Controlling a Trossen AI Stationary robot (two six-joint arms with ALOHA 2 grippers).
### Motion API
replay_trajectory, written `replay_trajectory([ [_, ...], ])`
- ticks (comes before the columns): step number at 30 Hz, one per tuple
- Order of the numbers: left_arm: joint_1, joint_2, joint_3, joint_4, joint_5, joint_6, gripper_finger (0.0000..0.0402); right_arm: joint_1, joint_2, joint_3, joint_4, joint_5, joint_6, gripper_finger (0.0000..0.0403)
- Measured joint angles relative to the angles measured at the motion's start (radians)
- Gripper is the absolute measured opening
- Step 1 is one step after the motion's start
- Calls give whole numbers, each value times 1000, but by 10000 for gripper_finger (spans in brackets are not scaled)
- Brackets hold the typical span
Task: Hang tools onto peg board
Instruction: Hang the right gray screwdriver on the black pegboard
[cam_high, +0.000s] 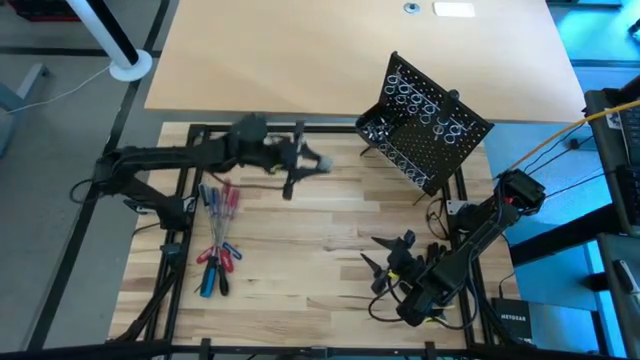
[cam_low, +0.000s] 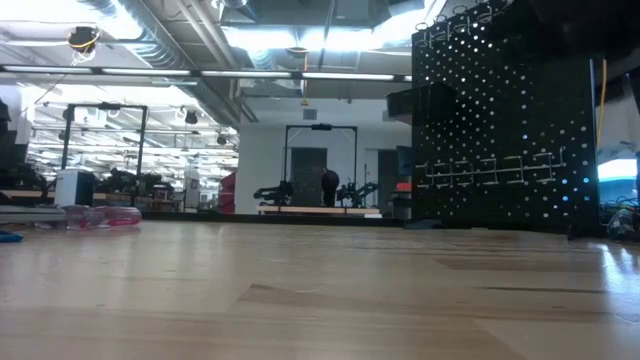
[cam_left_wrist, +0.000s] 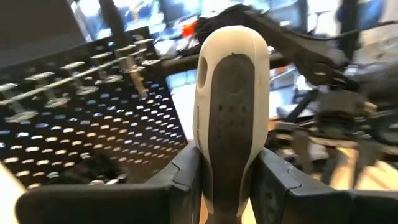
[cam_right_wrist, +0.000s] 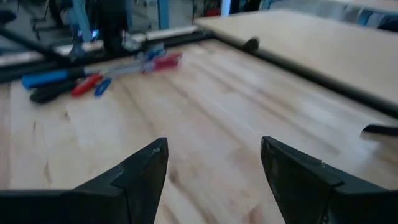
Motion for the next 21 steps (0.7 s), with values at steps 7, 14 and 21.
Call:
replay_trajectory([
  [7, -41, -2, -192, 185, 79, 1, 80, -55, -14, 0, 91, 143, -35, 257],
  [14, -106, -2, -205, 173, 82, 33, 80, -151, -16, 78, 258, 157, -337, 257],
  [21, -162, -2, -205, 138, 82, 78, 80, -182, -16, 221, 442, 92, -889, 257],
])
